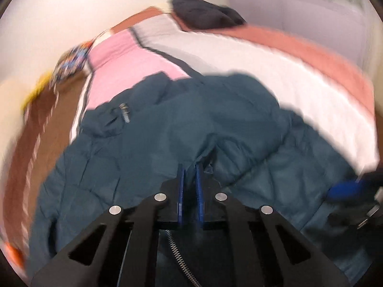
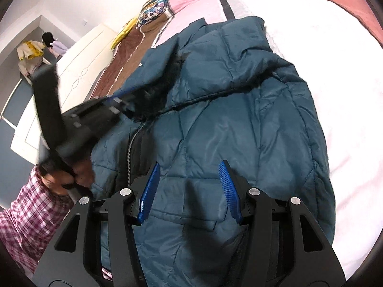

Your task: Fold large clothes

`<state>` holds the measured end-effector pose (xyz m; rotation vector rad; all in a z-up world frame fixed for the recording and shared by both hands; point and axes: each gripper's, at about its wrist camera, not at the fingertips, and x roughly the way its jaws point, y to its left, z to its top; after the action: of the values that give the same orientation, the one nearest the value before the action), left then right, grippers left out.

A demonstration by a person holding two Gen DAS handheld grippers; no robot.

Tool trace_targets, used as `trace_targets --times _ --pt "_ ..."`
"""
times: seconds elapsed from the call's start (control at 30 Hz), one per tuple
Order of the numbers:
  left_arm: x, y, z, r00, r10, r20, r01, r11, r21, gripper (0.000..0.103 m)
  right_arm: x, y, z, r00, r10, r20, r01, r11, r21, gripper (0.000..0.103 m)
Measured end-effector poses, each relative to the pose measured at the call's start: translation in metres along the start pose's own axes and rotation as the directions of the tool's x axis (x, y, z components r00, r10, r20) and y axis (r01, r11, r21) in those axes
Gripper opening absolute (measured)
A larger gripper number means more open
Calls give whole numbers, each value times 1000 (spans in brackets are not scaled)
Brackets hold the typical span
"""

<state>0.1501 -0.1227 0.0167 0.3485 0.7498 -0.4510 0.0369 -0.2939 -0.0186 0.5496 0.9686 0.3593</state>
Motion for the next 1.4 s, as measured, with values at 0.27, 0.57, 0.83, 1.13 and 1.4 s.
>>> trace_targets --times 0.27,0.57,0.83,1.13,1.4 --pt "-37 97 -3 984 172 53 -148 941 -305 5 8 11 -1 1000 -8 -17 8 999 -39 52" --pt "-28 186 -69 952 262 -158 -304 758 -576 41 20 24 -4 999 -22 -49 18 996 -82 52" --pt "-61 193 -108 926 337 -170 -372 731 -573 49 30 40 -3 997 -41 -69 32 992 -120 52" --pt "-100 226 -167 901 366 -232 -426 651 -629 60 44 60 -10 994 -68 -88 54 986 -157 52" --pt "-112 256 -222 895 329 -302 -440 542 -716 60 50 72 -11 991 -101 -90 84 981 -174 52"
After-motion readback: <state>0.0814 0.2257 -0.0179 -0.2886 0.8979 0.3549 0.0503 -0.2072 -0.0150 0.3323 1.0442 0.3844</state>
